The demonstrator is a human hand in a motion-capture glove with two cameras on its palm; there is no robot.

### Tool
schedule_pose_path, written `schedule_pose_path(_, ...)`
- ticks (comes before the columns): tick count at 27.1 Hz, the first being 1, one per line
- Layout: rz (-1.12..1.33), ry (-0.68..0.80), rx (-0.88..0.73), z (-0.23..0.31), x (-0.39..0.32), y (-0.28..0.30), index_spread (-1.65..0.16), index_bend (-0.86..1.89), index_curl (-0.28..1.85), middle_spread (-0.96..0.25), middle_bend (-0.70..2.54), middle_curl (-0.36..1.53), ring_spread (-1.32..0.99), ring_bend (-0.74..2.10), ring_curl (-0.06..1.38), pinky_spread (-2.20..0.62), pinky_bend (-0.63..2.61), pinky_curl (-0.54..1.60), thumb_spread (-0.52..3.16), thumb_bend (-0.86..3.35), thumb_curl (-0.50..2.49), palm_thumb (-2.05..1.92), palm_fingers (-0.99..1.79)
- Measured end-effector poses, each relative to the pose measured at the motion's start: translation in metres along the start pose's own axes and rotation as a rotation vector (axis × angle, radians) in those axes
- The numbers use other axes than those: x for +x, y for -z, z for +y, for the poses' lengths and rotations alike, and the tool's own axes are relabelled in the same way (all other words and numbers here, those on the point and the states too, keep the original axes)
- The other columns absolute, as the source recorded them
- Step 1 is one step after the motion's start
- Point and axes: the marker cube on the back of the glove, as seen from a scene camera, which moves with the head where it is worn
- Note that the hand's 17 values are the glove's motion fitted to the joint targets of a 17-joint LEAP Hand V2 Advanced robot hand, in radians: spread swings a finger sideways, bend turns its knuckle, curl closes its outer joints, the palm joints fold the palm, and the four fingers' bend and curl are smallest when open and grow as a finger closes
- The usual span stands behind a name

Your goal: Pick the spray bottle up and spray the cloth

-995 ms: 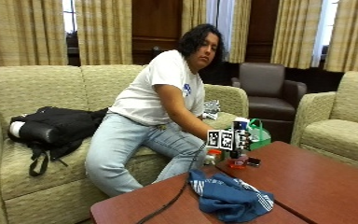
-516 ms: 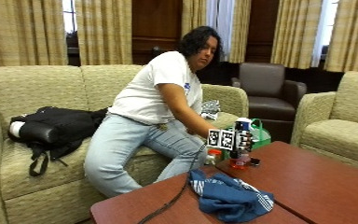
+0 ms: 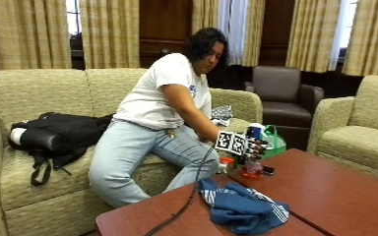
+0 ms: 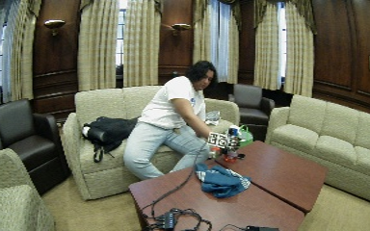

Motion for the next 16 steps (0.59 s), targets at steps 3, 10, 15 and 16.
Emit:
schedule_pose_path(3, 0.067, 0.0, -0.041, 0.009, 0.0, 0.011, -0.34, 0.1, 0.45, -0.17, 0.42, 0.44, -0.2, 0.51, 0.41, -0.15, 0.32, 0.36, 0.7, -0.07, 0.67, 0.73, 0.96)
schedule_pose_path(10, 0.32, 0.04, -0.085, 0.049, 0.012, 0.067, -0.38, 0.09, 0.38, -0.17, 0.31, 0.41, -0.2, 0.48, 0.39, -0.05, 0.32, 0.35, 0.82, -0.04, 0.58, 0.67, 0.79)
schedule_pose_path(15, 0.547, 0.074, -0.191, 0.076, 0.027, 0.122, -0.39, 0.08, 0.34, -0.17, 0.27, 0.4, -0.2, 0.46, 0.38, -0.02, 0.33, 0.35, 0.86, -0.04, 0.54, 0.67, 0.73)
schedule_pose_path(16, 0.585, 0.087, -0.21, 0.082, 0.028, 0.132, -0.4, 0.09, 0.34, -0.17, 0.26, 0.39, -0.2, 0.46, 0.38, -0.01, 0.32, 0.36, 0.87, -0.04, 0.53, 0.66, 0.71)
